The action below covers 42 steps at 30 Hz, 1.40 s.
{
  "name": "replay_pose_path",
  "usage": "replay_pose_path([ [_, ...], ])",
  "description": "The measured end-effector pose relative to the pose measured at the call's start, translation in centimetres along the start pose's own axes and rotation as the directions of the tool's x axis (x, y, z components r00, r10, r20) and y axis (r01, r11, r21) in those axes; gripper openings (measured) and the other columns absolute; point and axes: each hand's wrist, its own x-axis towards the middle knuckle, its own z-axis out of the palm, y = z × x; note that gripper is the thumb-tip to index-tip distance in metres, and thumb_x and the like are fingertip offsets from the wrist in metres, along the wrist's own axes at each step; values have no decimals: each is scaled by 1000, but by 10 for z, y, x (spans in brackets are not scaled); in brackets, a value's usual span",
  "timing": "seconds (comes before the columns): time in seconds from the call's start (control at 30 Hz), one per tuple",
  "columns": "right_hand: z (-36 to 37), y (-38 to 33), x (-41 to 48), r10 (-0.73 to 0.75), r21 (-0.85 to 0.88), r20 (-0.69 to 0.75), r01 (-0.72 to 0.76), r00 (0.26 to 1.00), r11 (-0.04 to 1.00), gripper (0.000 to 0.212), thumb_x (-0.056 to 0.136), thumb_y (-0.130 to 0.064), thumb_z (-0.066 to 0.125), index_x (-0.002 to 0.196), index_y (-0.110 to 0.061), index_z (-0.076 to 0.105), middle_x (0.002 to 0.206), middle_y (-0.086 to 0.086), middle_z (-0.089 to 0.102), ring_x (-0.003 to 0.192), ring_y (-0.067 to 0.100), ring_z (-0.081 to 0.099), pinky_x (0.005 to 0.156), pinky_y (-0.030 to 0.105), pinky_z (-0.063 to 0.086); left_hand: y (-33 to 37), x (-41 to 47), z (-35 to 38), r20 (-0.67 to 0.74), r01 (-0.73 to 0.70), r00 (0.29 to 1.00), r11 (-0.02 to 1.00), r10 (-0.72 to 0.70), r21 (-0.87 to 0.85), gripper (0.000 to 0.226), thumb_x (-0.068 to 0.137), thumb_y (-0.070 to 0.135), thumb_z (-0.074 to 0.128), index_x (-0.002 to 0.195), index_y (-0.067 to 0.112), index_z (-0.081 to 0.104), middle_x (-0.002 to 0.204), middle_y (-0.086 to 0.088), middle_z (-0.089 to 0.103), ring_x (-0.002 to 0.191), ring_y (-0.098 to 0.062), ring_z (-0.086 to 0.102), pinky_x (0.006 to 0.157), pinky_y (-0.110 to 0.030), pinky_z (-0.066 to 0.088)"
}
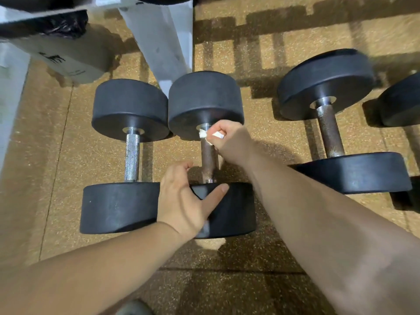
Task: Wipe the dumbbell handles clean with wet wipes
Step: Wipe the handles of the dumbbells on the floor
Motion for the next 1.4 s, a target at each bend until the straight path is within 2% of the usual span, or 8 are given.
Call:
replay_pose_path([
  [0.2,-11,3,-24,87,-97,429,-49,899,994,13,82,-15,75,77,-28,73,68,-17,67,64,-3,61,65,18,46,-16,2,-11,71,-13,997,999,15,-33,94,66,79,57,136,16,48,127,10,44,125,-10,41,106,-24,30],
  [0.43,11,1,7,71,147,79,-82,994,986,11,89,-15,69,81,-22,66,73,-13,61,64,5,56,64,21,41,-31,3,-13,97,13,995,996,-5,-89,93,65,73,63,141,20,44,132,10,44,128,-5,39,110,-26,31],
  [0.67,2,14,-26,148,-28,475,-153,868,988,13,89,-14,71,83,-25,68,74,1,68,58,6,62,64,26,54,-49,5,-19,140,23,990,986,1,-167,87,72,69,65,141,22,44,140,1,48,135,-16,43,116,-44,36],
  [0.73,4,8,-22,116,-1,435,-128,893,992,13,88,-11,70,82,-22,69,68,-3,65,54,4,59,58,20,50,-52,5,-21,145,12,989,988,11,-156,86,73,68,63,141,19,45,139,1,48,134,-15,44,115,-44,36],
  [0.87,22,-3,-2,183,218,104,-202,978,955,17,92,-14,65,78,-24,63,68,1,61,58,11,57,59,26,49,-57,5,-24,156,-1,987,992,21,-125,84,76,67,60,142,17,45,140,2,48,135,-15,43,116,-42,35],
  [1.1,10,7,-36,194,76,505,-267,841,961,6,90,-5,68,93,-10,67,72,2,65,58,8,62,57,20,50,-59,5,-27,154,-39,987,993,56,-111,83,78,65,57,142,15,46,136,6,47,132,-11,43,113,-26,30],
  [1.27,14,-2,-8,109,54,295,-131,949,990,16,89,-11,65,81,-25,67,71,1,65,60,9,61,64,28,53,-58,5,-27,157,-39,986,993,56,-111,83,77,66,57,142,15,46,134,8,47,129,-7,42,108,-7,25],
  [1.4,20,-4,-5,76,12,225,-81,971,997,10,88,-23,71,81,-28,66,75,-8,64,68,8,62,68,26,49,-58,6,-28,158,-35,986,992,54,-119,86,76,67,58,142,14,46,133,6,49,128,-10,45,110,-21,32],
])
